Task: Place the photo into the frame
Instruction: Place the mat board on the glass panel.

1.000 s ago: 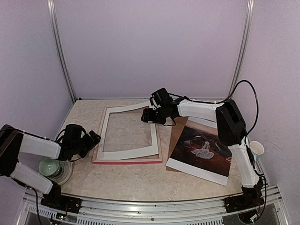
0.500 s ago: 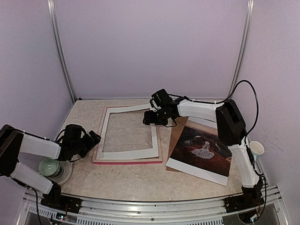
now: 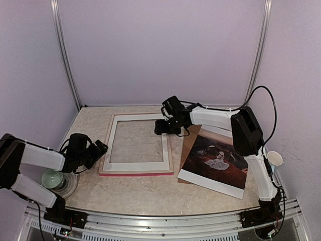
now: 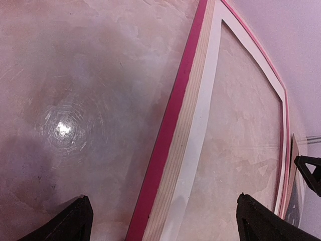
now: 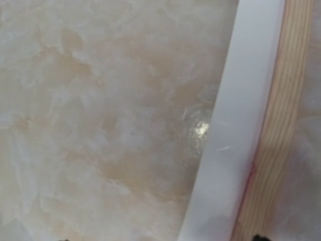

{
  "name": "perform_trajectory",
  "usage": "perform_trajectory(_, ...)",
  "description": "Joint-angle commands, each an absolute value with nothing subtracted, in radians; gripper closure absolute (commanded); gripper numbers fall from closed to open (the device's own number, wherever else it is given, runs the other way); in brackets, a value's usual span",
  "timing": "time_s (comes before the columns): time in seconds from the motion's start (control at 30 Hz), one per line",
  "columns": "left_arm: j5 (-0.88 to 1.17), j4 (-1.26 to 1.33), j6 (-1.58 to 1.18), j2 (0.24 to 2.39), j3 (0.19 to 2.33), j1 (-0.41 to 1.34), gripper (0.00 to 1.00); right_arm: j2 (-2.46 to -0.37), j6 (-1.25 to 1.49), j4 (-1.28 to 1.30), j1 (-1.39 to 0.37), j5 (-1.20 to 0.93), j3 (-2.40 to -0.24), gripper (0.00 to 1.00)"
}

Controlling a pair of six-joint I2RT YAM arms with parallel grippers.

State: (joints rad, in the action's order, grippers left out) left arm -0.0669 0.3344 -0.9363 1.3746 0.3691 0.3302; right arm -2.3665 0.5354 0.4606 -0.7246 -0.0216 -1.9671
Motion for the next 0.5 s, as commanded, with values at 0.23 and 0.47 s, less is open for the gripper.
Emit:
perform_trajectory(0.23, -0.047, 0.347, -0.928, 1.384, 0.357, 0.322, 0.01, -2.268, 0.569, 0.329, -0.7, -0.08, -1.839, 0.1)
perform_trajectory(0.47, -0.06, 0.337, -0.907, 1.365, 0.367, 0.328, 0.01, -2.149, 0.595, 0.187, -0.65, -0.096, -1.678, 0.01)
